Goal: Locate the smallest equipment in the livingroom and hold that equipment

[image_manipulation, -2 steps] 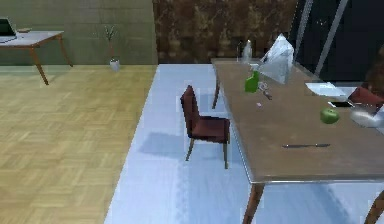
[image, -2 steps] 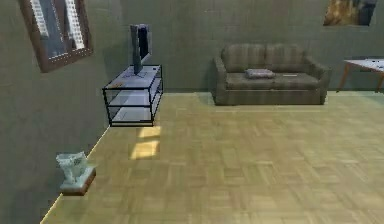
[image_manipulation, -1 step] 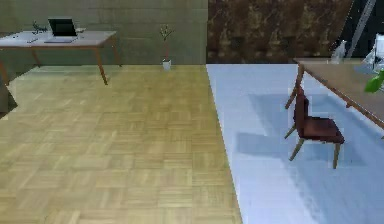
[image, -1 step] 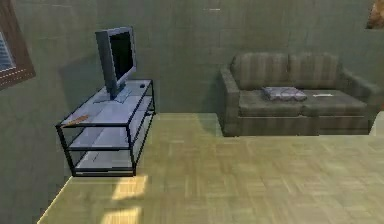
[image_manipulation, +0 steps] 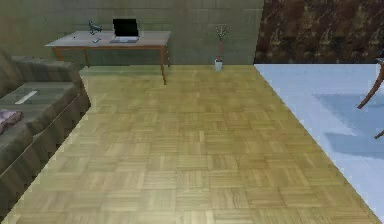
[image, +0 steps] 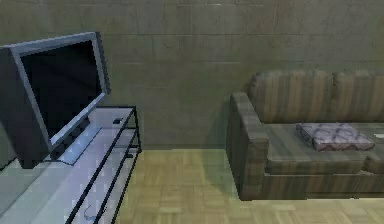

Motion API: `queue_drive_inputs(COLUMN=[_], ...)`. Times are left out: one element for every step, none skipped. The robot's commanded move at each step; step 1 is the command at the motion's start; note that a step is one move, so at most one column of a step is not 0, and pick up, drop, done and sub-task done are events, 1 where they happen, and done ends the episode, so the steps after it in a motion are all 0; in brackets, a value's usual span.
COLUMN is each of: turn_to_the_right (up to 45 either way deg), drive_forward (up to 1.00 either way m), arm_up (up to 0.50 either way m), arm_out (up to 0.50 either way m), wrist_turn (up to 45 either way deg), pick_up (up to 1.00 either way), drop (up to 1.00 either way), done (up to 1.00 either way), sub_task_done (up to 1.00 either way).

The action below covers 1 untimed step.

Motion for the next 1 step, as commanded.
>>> queue_drive_inputs(turn_to_the_right=[0.0], drive_forward=[0.25], arm_up=[0.00], arm_out=[0.00], wrist_turn=[0.0], pick_up=[0.00], drop=[0.00], done=[0.00], sub_task_done=[0.00])
